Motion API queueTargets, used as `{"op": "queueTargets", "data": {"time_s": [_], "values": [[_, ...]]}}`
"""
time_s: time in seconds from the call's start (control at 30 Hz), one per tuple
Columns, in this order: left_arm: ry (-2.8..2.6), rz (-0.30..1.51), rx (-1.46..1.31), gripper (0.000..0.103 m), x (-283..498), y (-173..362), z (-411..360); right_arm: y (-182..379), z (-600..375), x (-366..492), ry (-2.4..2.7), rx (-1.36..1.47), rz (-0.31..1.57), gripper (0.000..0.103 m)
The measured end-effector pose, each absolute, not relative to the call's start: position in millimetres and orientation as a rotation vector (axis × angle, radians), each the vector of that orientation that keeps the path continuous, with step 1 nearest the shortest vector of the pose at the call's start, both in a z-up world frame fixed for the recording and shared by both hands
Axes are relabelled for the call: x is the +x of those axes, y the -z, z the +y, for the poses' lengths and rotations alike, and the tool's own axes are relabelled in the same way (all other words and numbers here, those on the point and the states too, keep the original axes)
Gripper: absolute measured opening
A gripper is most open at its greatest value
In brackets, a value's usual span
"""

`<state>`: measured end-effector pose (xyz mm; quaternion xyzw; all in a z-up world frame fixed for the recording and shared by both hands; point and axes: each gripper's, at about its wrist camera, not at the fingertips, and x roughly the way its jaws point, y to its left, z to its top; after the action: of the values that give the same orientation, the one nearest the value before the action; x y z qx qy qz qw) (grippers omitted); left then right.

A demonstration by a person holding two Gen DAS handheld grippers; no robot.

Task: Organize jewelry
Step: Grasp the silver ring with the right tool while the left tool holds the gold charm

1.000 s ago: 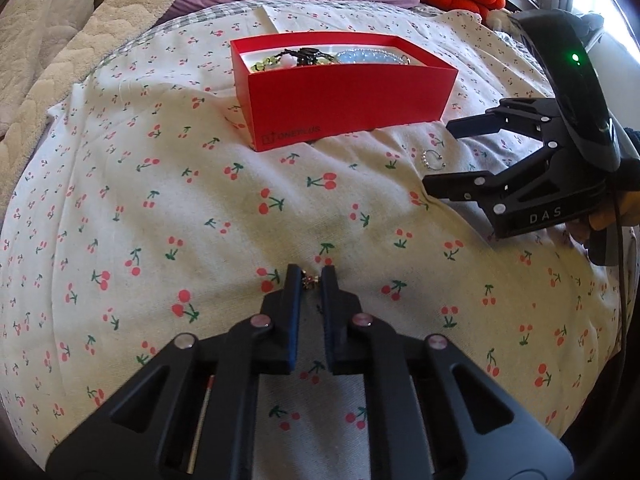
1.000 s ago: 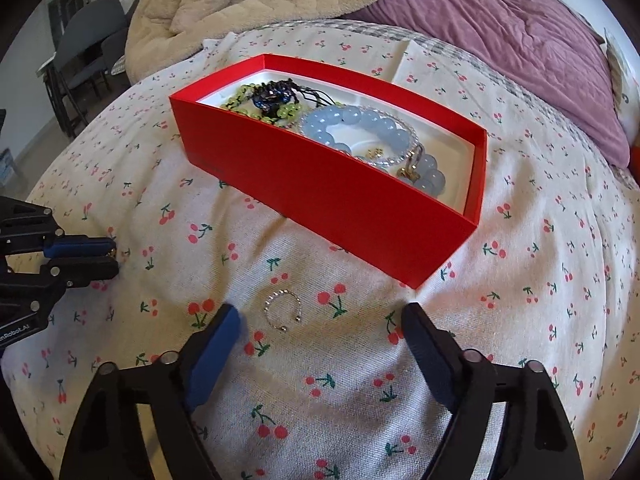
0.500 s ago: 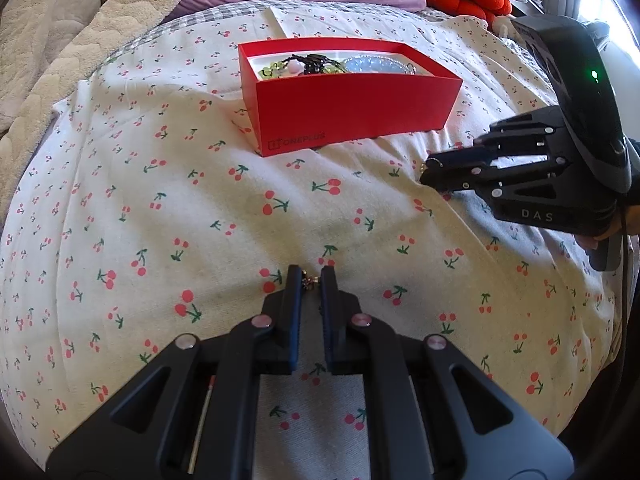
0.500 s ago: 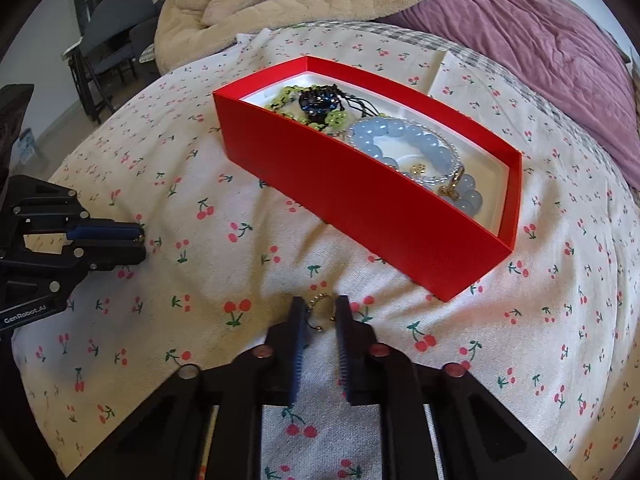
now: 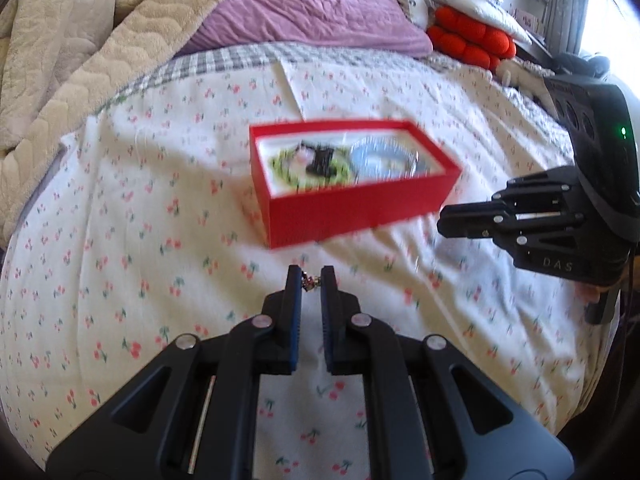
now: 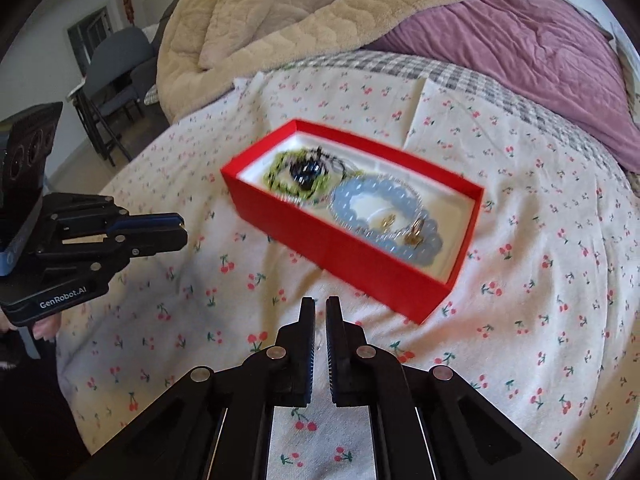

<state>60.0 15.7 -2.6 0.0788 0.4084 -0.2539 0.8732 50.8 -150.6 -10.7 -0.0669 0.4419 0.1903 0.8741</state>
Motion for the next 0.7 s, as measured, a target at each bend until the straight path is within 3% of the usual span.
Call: {"op": "queueTargets", "data": {"time_s": [0.27, 0.37, 0.4, 0.43, 0.47, 0.57, 0.63, 0.7], "values": [[0.536, 0.829, 0.14, 0.01, 82.6, -11.9, 0.6, -10.8, -165.1, 61.2, -0.403, -0.044, 0.901, 0.009], [0.543, 0.829, 0.119, 0.01, 85.8, -15.4, 0.5, 0.8, -158.7, 59.3, -0.428, -0.07, 0.947, 0.023], [0.545, 0.826, 0.118, 0.01, 85.6, -16.4, 0.7, 5.7, -155.9, 57.0, -0.432, -0.093, 0.961, 0.036], [0.547, 0.825, 0.116, 0.01, 85.6, -17.0, 1.4, 11.7, -153.2, 55.0, -0.435, -0.117, 0.972, 0.061], [0.548, 0.827, 0.112, 0.01, 86.0, -17.0, 2.2, 16.5, -151.2, 52.5, -0.438, -0.137, 0.973, 0.069], [0.547, 0.839, 0.104, 0.01, 86.7, -14.5, 4.3, 28.1, -142.8, 46.8, -0.446, -0.219, 0.973, 0.069], [0.546, 0.849, 0.096, 0.01, 87.2, -12.6, 6.0, 38.0, -137.2, 48.3, -0.439, -0.267, 0.993, 0.047], [0.546, 0.855, 0.091, 0.01, 86.8, -11.5, 7.1, 49.2, -132.7, 52.1, -0.414, -0.328, 1.026, 0.041]]}}
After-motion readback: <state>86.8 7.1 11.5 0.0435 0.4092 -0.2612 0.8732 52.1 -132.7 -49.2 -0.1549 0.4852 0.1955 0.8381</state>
